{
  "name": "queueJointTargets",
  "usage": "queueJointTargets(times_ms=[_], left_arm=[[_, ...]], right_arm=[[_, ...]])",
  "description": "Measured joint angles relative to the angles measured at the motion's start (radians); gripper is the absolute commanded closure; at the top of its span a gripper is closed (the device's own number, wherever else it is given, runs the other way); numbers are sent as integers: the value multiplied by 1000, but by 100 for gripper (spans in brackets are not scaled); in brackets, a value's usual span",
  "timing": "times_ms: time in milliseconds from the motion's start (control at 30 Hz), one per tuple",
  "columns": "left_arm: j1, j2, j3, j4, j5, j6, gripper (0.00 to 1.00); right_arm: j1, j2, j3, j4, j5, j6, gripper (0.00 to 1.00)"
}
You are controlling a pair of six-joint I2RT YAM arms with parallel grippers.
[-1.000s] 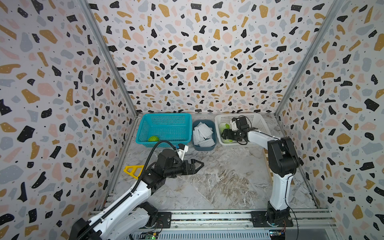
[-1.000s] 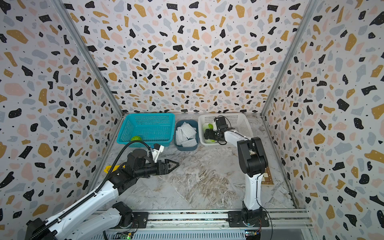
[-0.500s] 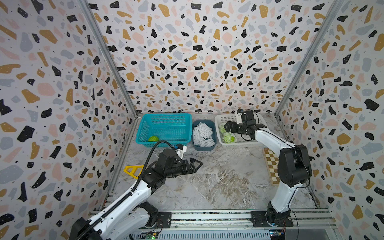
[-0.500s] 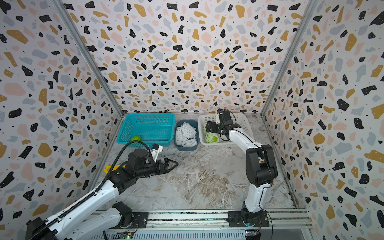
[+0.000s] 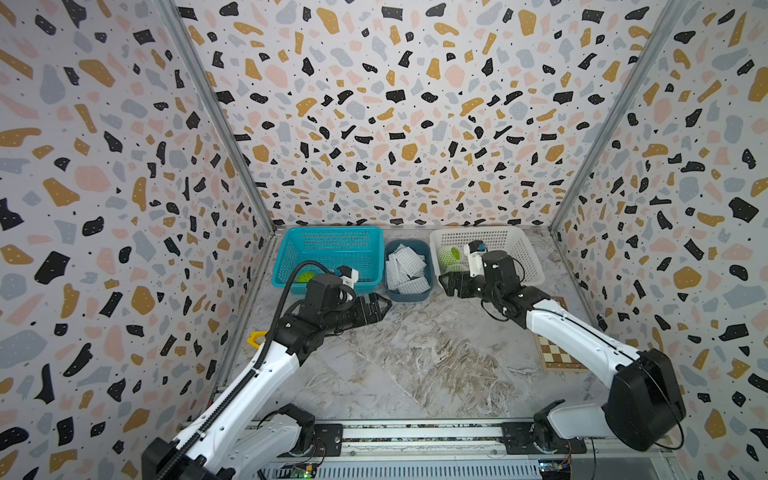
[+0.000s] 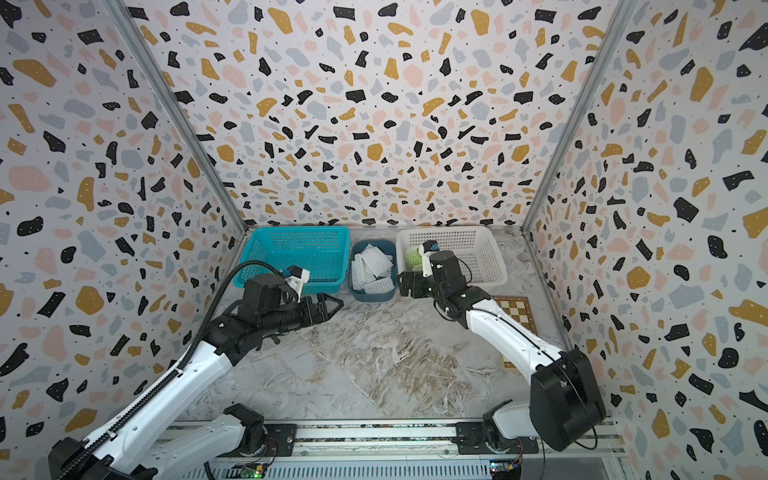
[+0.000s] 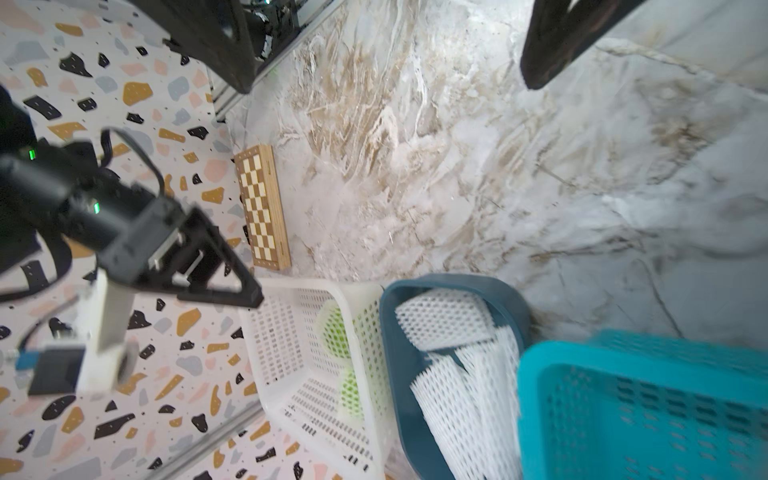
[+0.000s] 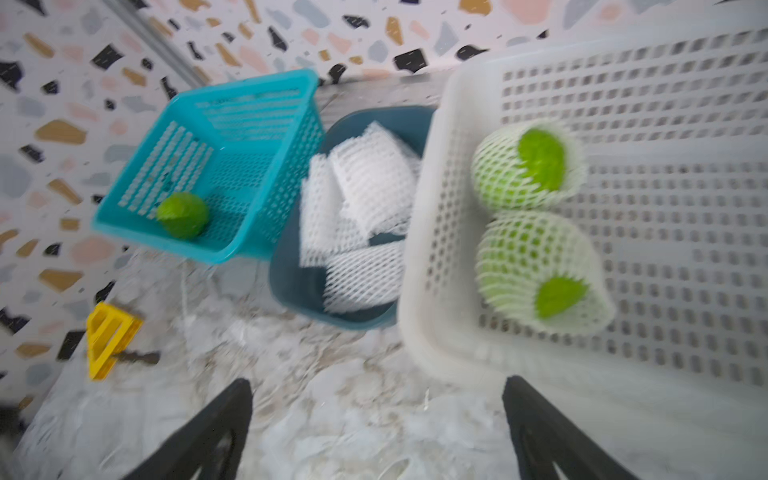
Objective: Sleeve custard apples in foam nets
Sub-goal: Pick up the custard apple from the basket.
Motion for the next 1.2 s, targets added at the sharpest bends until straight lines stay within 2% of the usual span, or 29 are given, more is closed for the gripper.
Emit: queueJointTargets(times_ms=[100,233,400,533,900,1200], left_arm=[[67,69,104,-72,-33,45,1],[135,188,258,-171,-135,119,1],[211,312,362,-235,-242,177,1],[256,427,415,-265,-325,200,1],[360,713,575,-322,-465,238,3],[413,906,740,-366,-509,277,2]], right_arm=[[55,-72,-84,19,5,2,4],[132,-143,-174,34,14,-1,3],[210,-219,-254,64,18,-10,2],[233,-237,-286,86,18,-14,2],[249,-300,-359,109,17,-24,3],[255,-315,-377,118,12,-25,3]])
